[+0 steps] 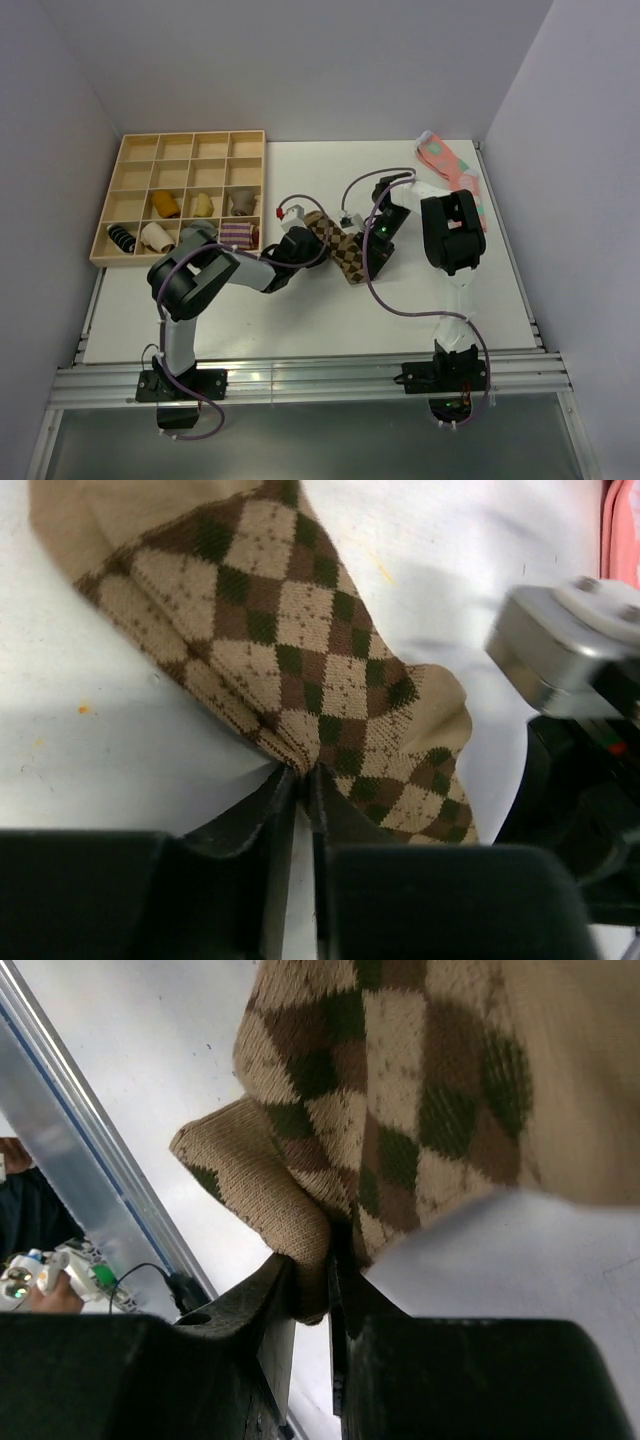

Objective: Roll the socks
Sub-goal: Roll the sock at the center of the board.

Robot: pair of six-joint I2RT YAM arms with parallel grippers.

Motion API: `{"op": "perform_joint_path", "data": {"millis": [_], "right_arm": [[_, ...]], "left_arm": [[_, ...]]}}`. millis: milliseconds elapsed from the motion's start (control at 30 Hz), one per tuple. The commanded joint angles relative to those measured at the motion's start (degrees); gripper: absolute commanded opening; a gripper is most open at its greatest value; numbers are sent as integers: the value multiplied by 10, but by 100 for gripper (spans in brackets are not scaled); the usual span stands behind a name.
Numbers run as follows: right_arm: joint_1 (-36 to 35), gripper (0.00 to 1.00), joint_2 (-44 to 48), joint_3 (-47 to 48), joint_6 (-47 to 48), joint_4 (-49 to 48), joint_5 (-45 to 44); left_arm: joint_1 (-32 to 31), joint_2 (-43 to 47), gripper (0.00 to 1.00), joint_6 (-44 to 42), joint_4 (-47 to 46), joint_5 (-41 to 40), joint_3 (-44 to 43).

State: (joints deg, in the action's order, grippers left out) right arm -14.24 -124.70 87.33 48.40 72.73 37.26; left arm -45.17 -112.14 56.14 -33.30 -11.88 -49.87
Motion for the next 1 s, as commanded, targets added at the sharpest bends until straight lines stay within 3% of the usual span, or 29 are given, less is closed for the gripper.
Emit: {"op": "perform_joint_path", "data": {"millis": [0,133,233,400,500,800,967], "right_arm": [[-1,1,-10,0,-26,34,-48],[-3,1,-9,6,-36,37,-53],[-5,0,-9,6,-41,36,-56],[-6,0,-13,5,-42,33,-55],[-6,0,-16,-1,-45,27,-58],[-6,0,-19,-2,-52,19,-60],[-6,0,-24,0,-52,20,-61]], "left_arm": [[-2,24,19,-65,-7,-43,16],[-12,34,35,-96,-30,-45,24],[-18,47,41,-115,-48,-53,37],[-40,95,40,-177,-169,-41,105],[-63,115,36,-232,-235,9,129],[-70,59,41,-275,-241,206,65],[-70,19,45,-294,-221,254,24]]}}
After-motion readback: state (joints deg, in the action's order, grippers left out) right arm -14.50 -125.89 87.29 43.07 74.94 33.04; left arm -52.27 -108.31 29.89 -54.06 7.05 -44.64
